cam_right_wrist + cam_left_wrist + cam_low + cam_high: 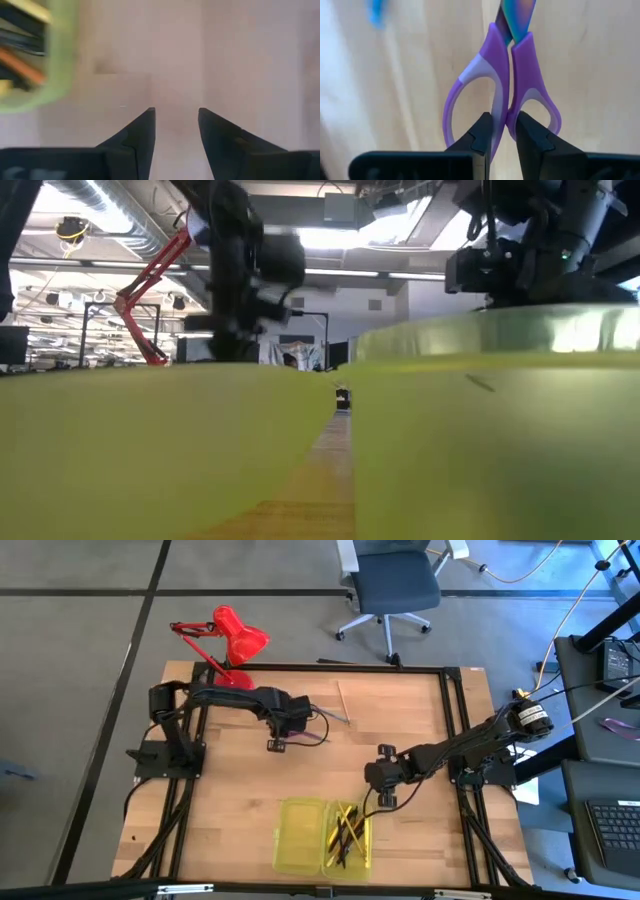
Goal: Pick & place school supplies into a supply box
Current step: Put the violet scissors into the yellow supply box
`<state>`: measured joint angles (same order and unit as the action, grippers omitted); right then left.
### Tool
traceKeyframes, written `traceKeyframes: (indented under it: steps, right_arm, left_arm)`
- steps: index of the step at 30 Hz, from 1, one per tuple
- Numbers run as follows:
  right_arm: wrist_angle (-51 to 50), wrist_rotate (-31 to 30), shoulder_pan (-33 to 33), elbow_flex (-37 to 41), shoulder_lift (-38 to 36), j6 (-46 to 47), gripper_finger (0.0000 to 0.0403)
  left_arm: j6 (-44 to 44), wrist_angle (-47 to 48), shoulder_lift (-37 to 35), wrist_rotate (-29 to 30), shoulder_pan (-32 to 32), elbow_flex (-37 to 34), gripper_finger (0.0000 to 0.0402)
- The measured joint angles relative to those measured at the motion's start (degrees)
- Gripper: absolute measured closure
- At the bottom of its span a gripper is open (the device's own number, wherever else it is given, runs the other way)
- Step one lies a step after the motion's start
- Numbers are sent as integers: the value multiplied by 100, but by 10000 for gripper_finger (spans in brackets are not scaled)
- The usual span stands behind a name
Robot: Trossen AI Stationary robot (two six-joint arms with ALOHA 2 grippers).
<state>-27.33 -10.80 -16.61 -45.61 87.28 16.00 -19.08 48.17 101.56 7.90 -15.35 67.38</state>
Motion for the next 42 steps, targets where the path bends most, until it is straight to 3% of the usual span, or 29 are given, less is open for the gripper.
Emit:
traceKeyframes:
  steps: [5, 8, 13, 17, 20, 31, 42]
  right_arm:
    - [-6, -118, 318, 164, -476, -714, 250]
    - [-214, -123, 475, 165, -794, -949, 250]
    - [-311, -123, 633, 164, -1167, -1041, 250]
    - [-451, -163, 639, 162, -1329, -1024, 250]
    - [-514, -163, 639, 163, -1334, -1001, 250]
    - [-767, -166, 637, 162, -1315, -391, 250]
    - [-776, -166, 622, 164, -1315, -263, 250]
  left_arm:
    - [578, -111, -419, -9, 728, 320, 349]
    - [308, -297, -441, -5, 1290, 677, 345]
    - [-355, -713, -111, 113, 2087, 1232, 347]
    - [-450, -845, 325, -238, 2471, 1696, 347]
    - [-802, -807, 748, -472, 2692, 2053, 347]
    - [-2016, -762, 2224, -495, 3159, 3333, 347]
    - [-2067, -731, 2493, -750, 3216, 3459, 347]
